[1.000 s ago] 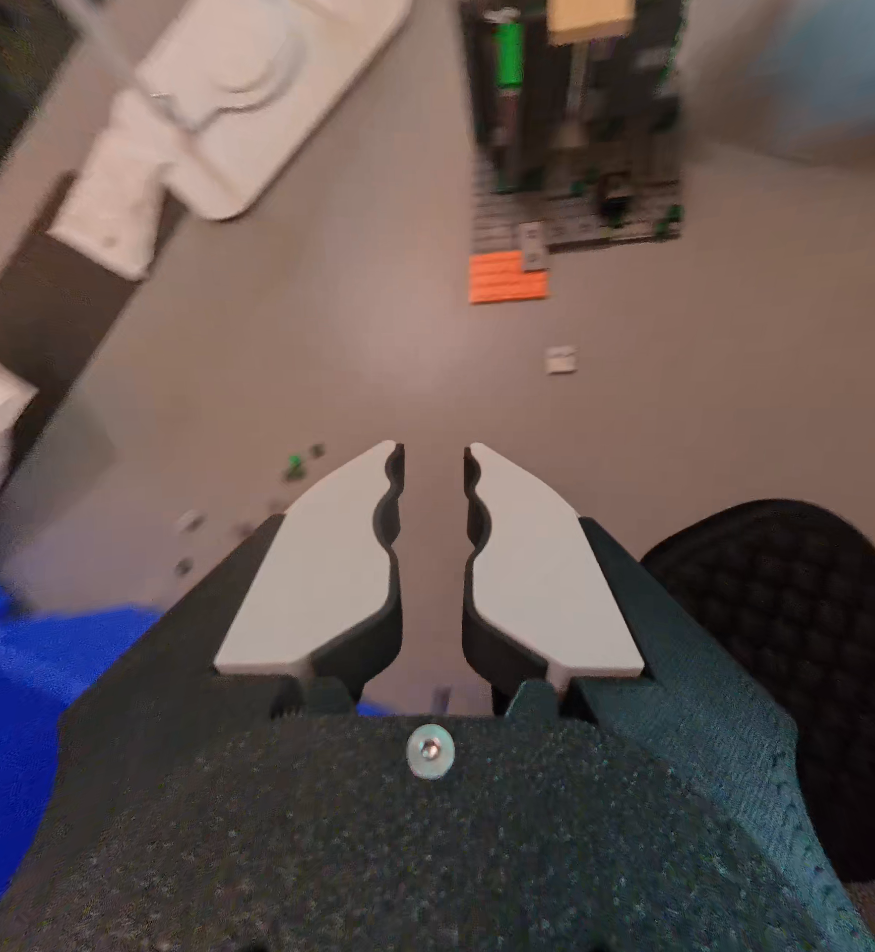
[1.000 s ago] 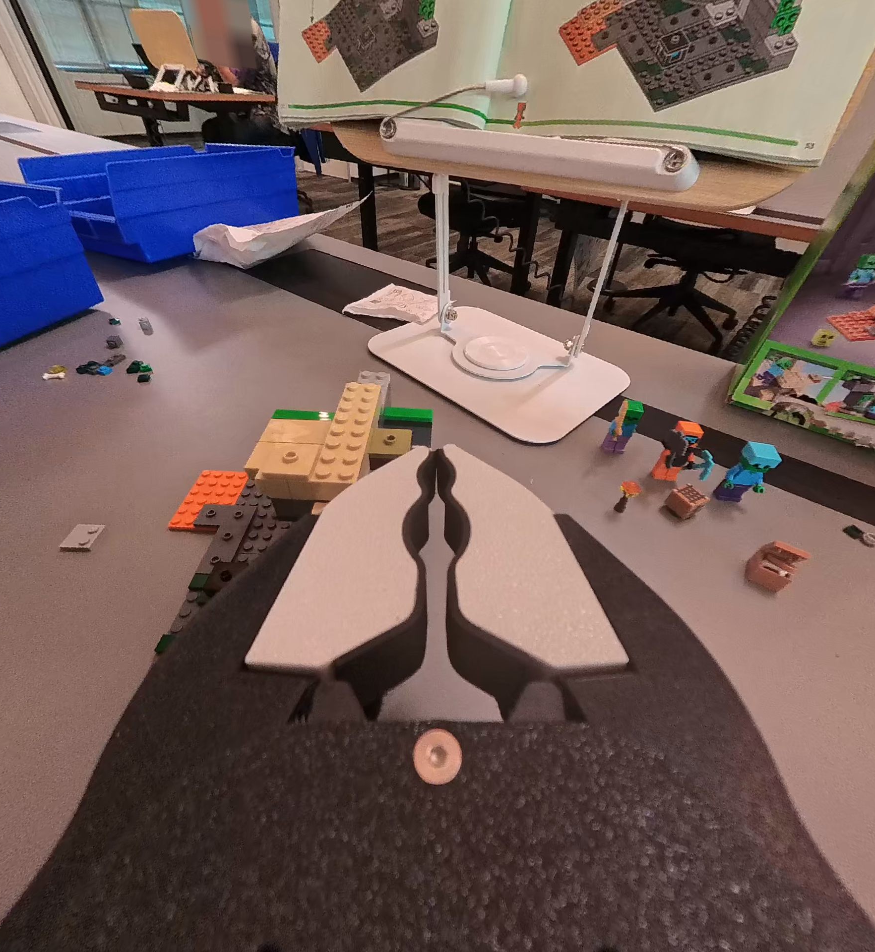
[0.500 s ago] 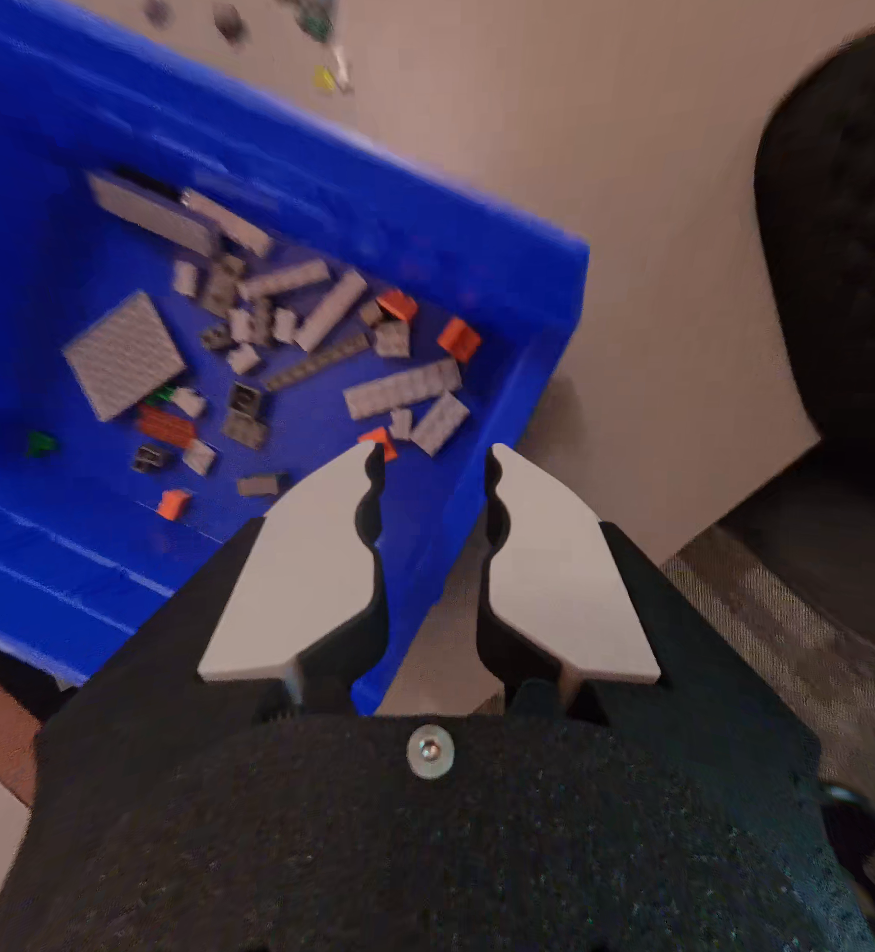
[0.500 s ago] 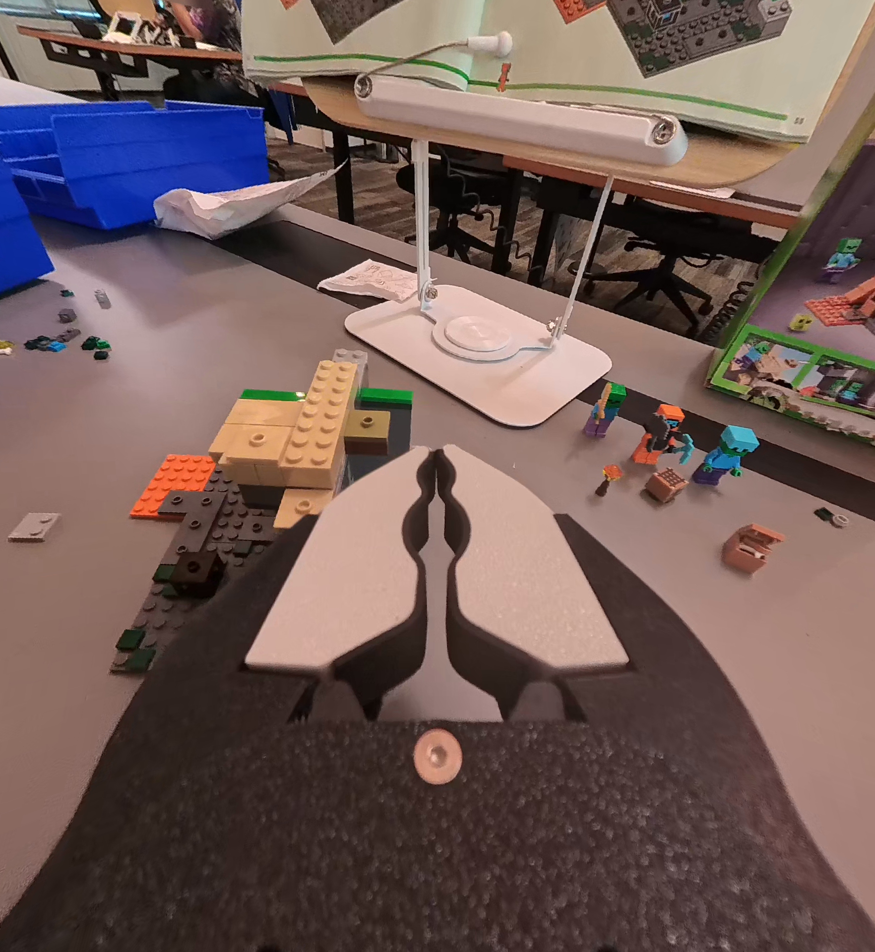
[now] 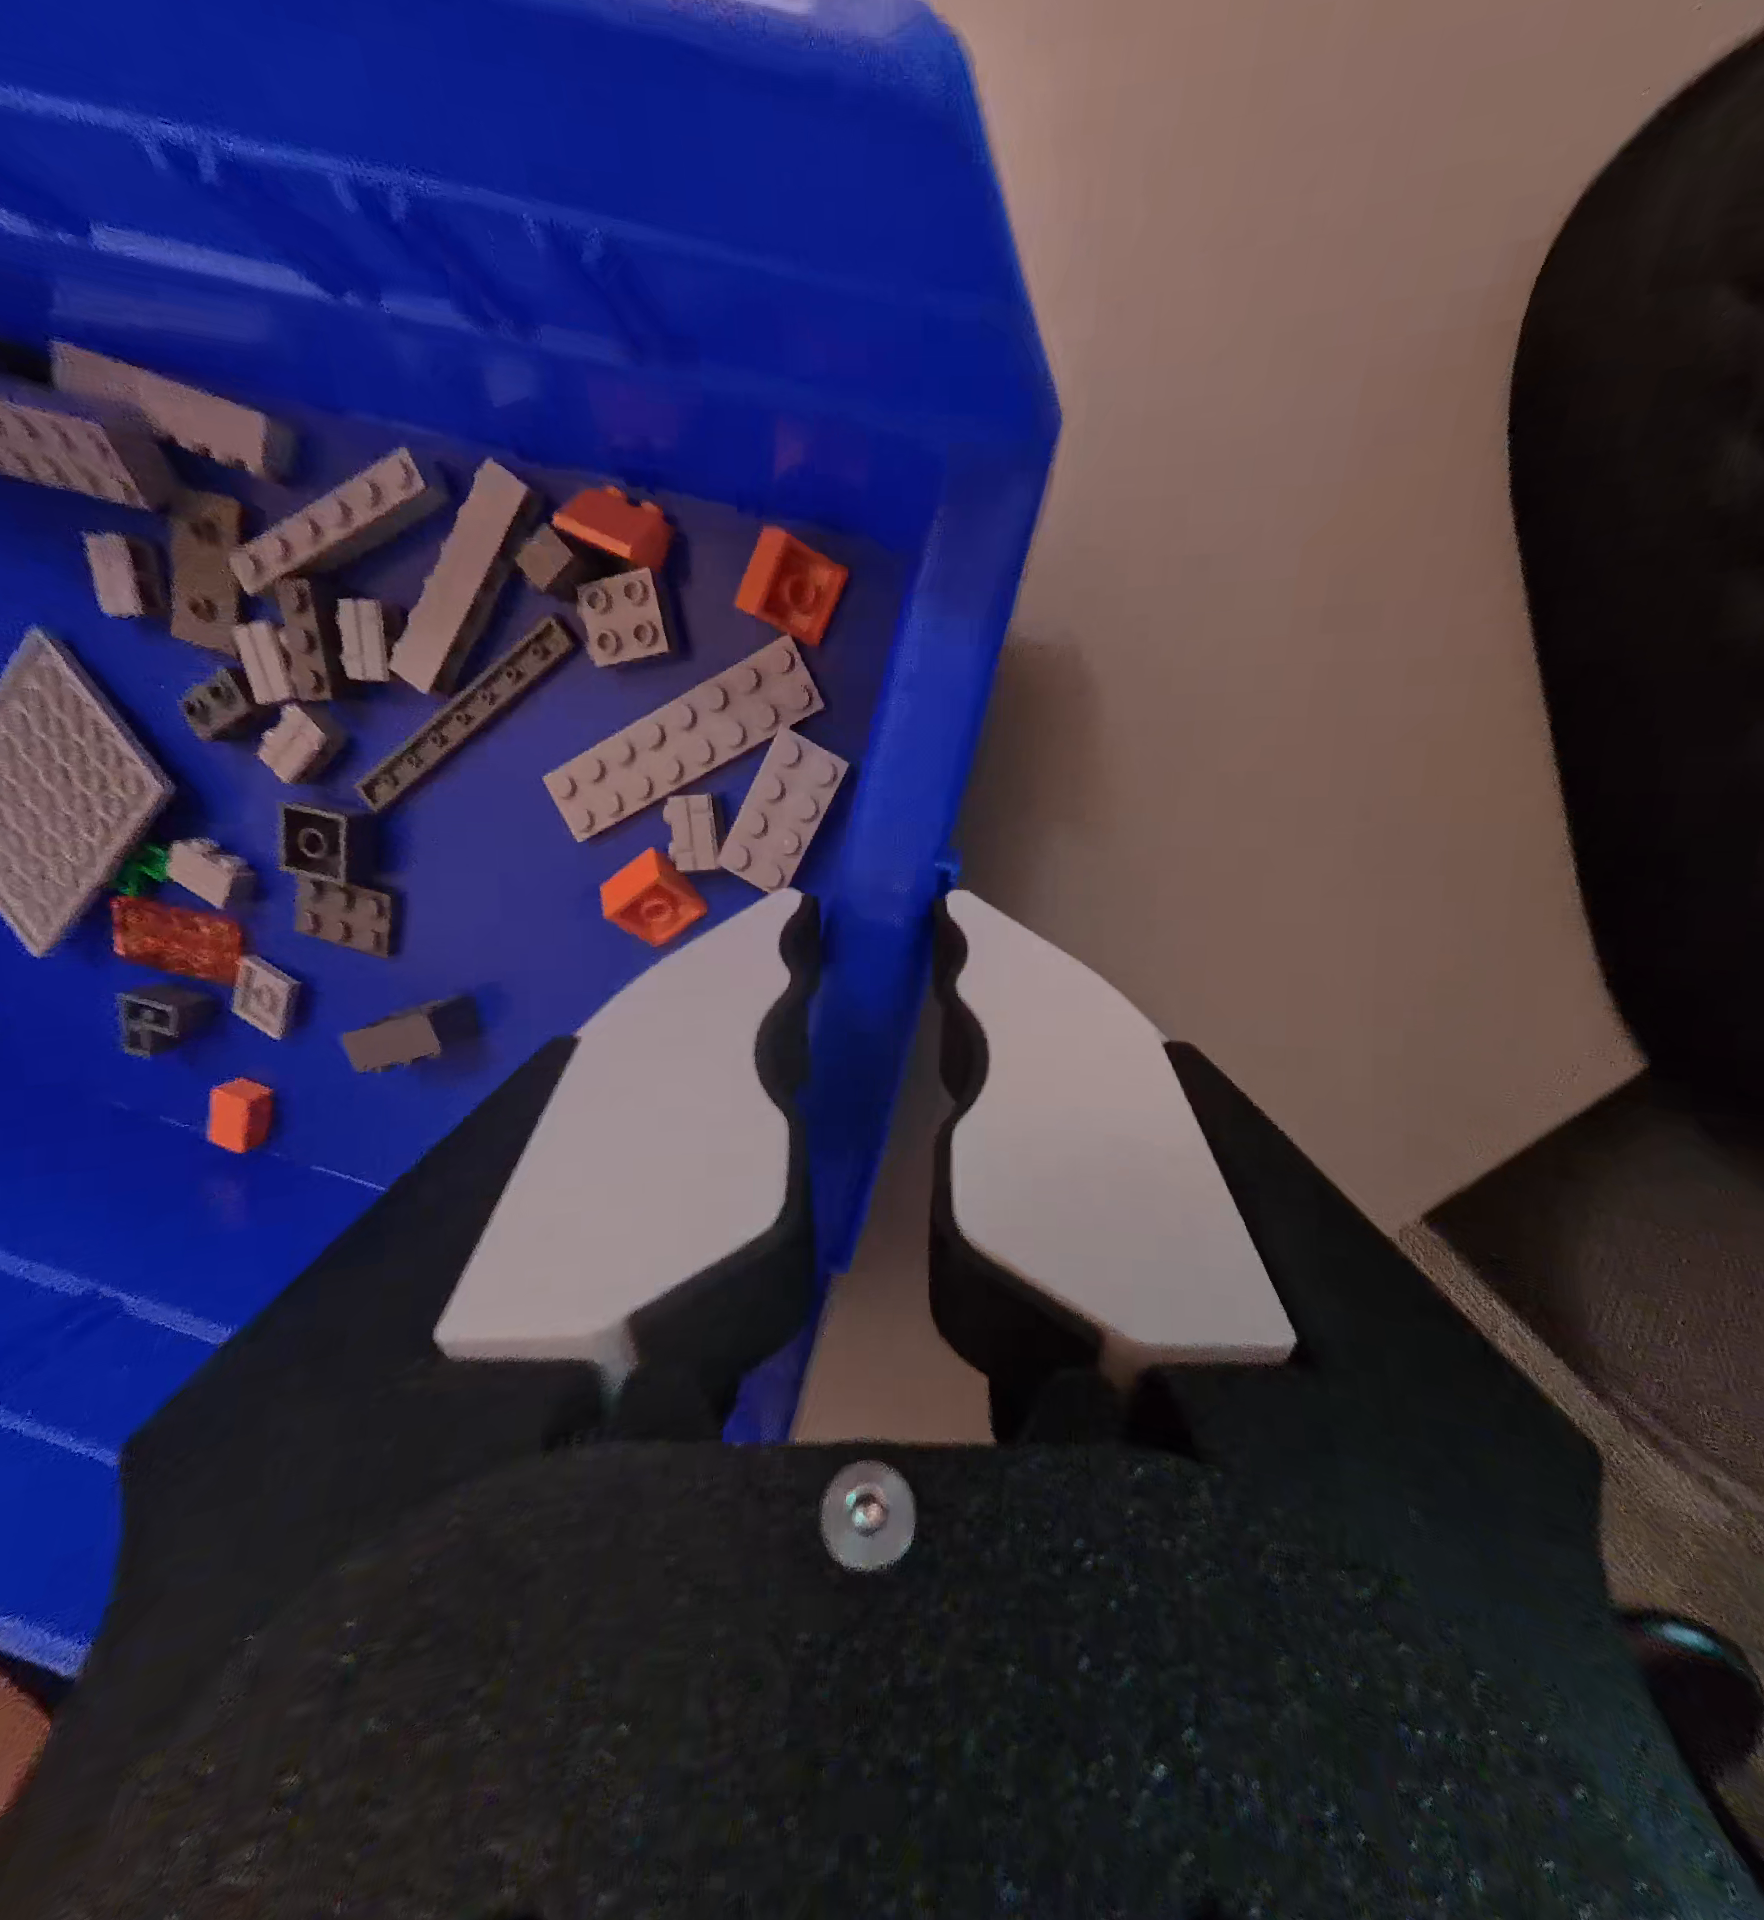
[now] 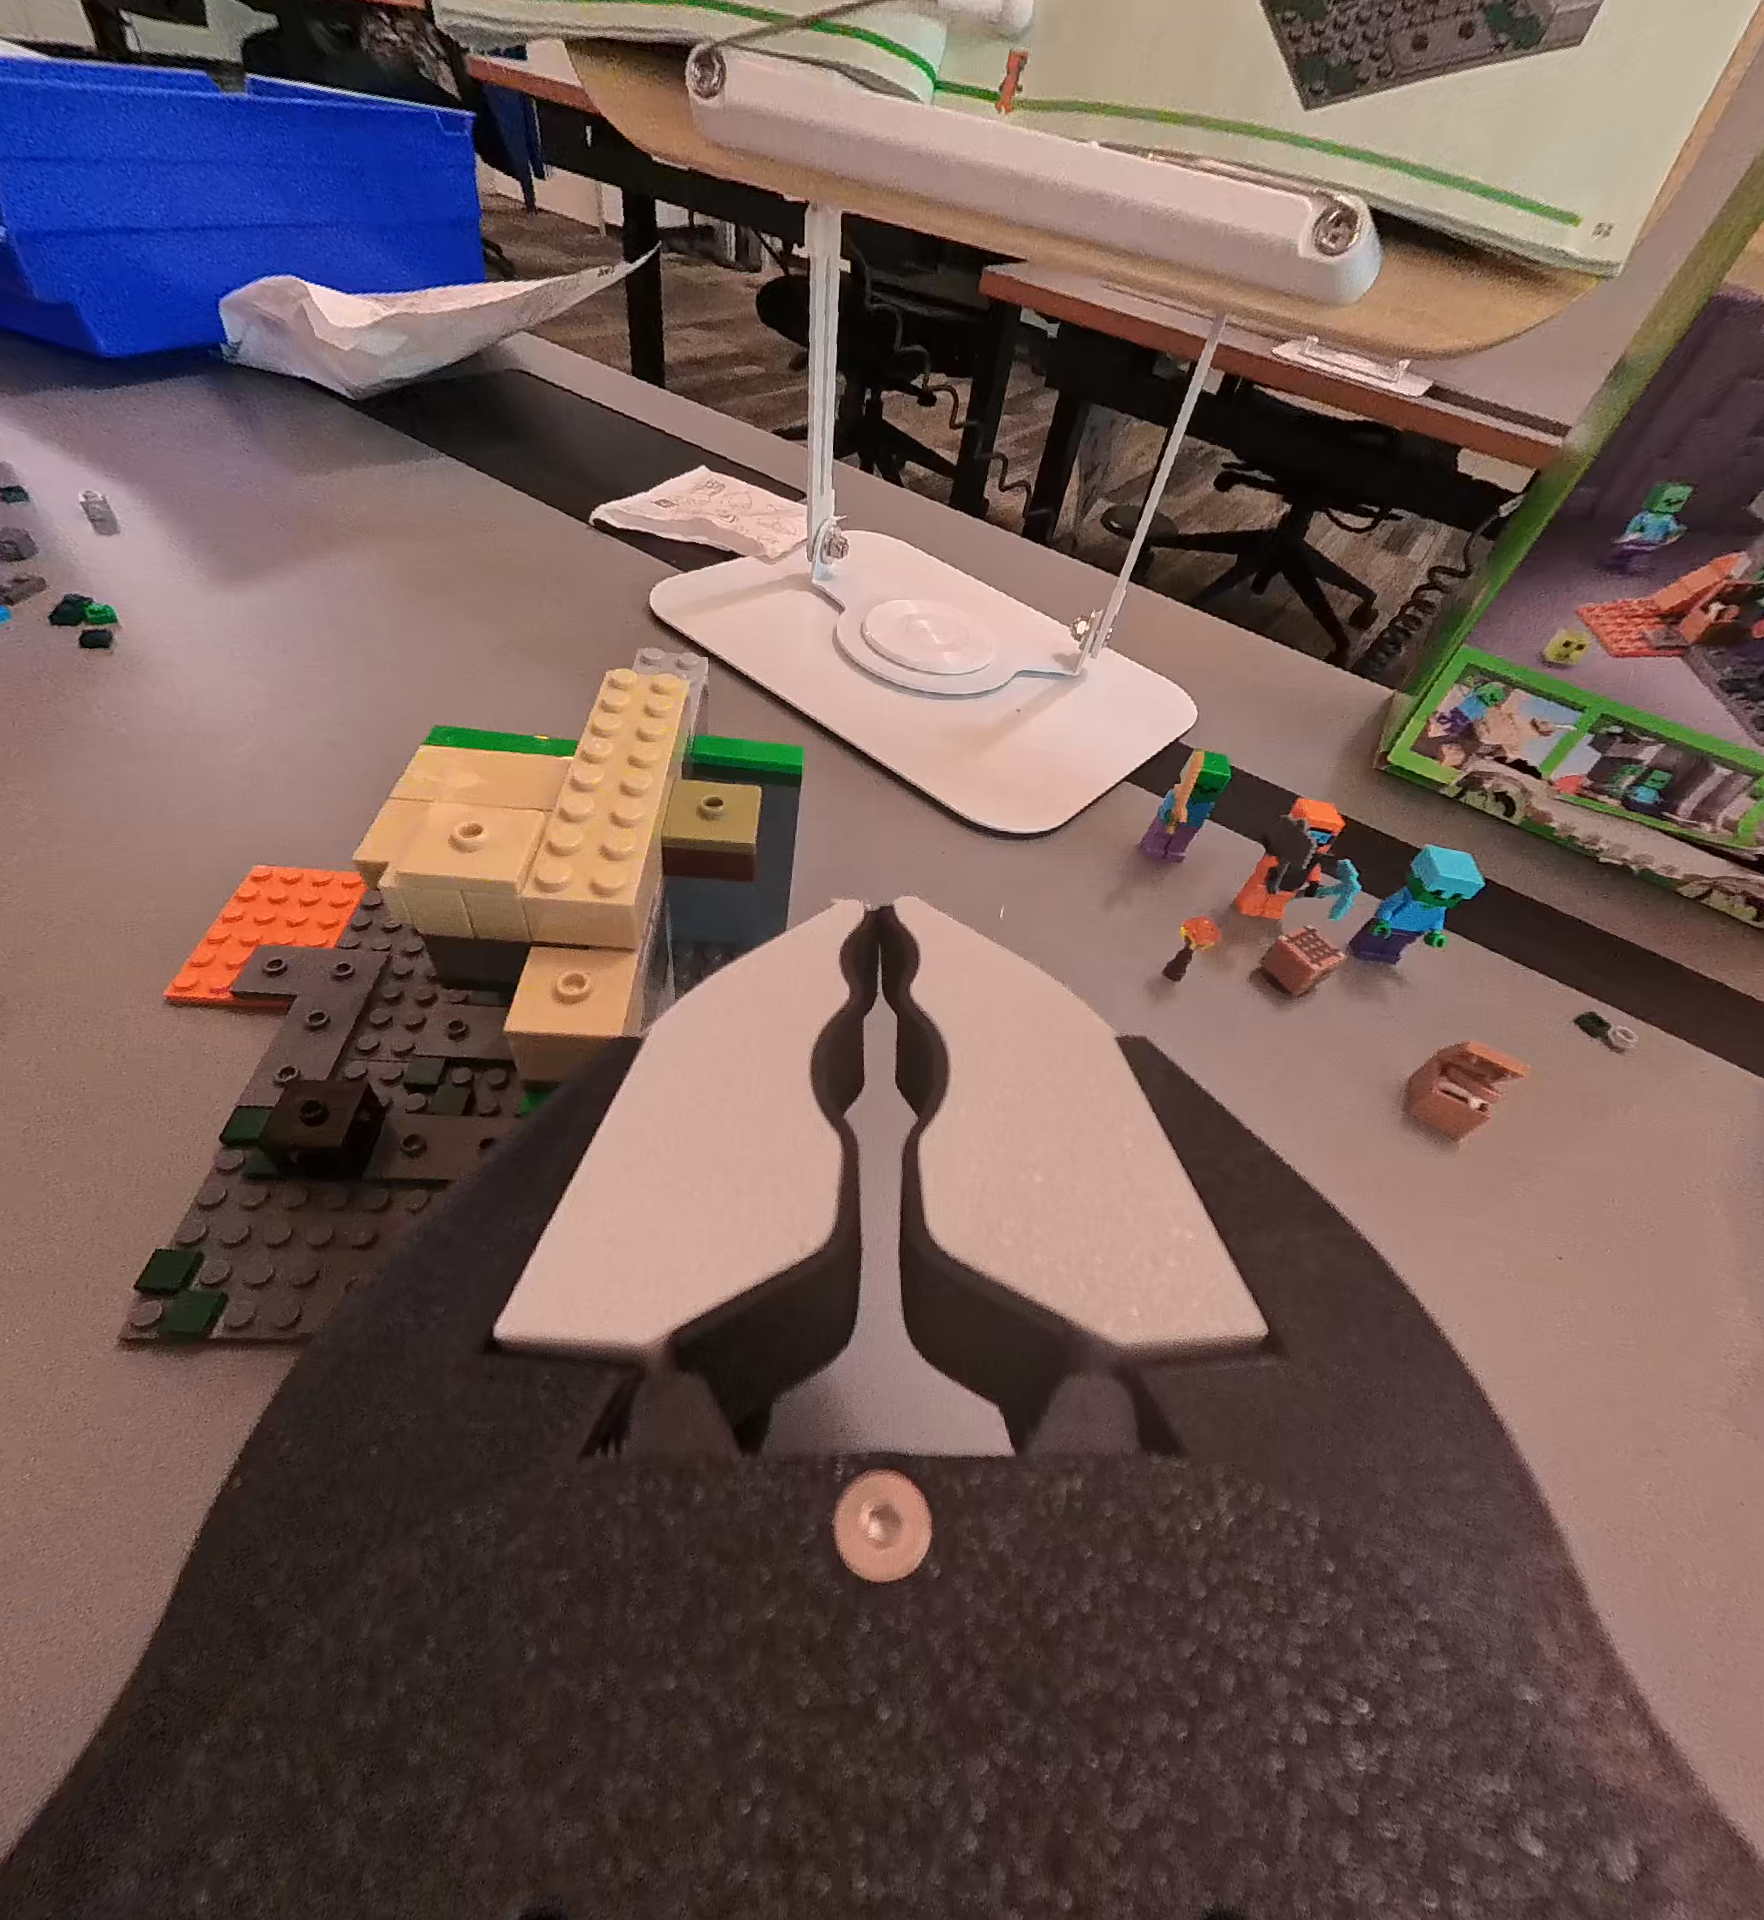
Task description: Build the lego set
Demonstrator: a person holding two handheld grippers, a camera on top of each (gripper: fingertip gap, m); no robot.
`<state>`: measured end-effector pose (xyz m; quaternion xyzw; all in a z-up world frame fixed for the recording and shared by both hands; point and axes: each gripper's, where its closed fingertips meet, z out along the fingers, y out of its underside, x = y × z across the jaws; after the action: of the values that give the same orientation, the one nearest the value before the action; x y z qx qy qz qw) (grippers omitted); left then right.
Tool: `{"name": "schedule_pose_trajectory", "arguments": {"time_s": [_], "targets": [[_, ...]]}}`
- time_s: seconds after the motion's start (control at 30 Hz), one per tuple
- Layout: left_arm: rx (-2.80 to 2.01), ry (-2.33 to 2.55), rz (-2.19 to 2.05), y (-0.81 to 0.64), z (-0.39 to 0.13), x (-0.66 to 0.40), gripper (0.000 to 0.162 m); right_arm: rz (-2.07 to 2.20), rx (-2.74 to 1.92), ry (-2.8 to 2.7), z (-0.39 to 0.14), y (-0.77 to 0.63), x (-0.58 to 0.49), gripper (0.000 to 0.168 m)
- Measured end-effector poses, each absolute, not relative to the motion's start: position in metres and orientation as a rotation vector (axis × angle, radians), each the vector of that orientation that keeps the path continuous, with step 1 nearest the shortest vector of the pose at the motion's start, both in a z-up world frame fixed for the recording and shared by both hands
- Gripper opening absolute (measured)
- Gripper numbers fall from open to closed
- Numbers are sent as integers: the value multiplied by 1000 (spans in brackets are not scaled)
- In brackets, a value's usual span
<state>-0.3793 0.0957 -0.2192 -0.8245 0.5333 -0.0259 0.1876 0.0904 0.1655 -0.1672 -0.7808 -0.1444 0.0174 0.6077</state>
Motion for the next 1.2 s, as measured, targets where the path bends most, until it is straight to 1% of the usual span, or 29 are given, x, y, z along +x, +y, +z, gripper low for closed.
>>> {"name": "schedule_pose_trajectory", "arguments": {"time_s": [0.3,0.33,0.4,0.57,0.8,0.93,1.2], "targets": [[-2257,1426,-156,98,-202,-359,18,30,-1823,-350,-174,167,88,0],[-2246,1404,-163,100,-197,-360,13,32,-1824,-350,-174,167,88,0],[-2217,1347,-174,105,-184,-363,10,36,-1825,-353,-174,167,88,0],[-2182,1238,-115,124,-161,-379,11,41,-1817,-362,-172,166,86,0],[-2183,1289,12,169,-150,-395,19,52,-1807,-380,-168,163,83,0],[-2223,1390,-25,203,-159,-395,26,64,-1803,-391,-167,162,81,0],[-2411,1665,-174,228,-222,-393,38,67,-1795,-418,-163,158,78,0]]}}
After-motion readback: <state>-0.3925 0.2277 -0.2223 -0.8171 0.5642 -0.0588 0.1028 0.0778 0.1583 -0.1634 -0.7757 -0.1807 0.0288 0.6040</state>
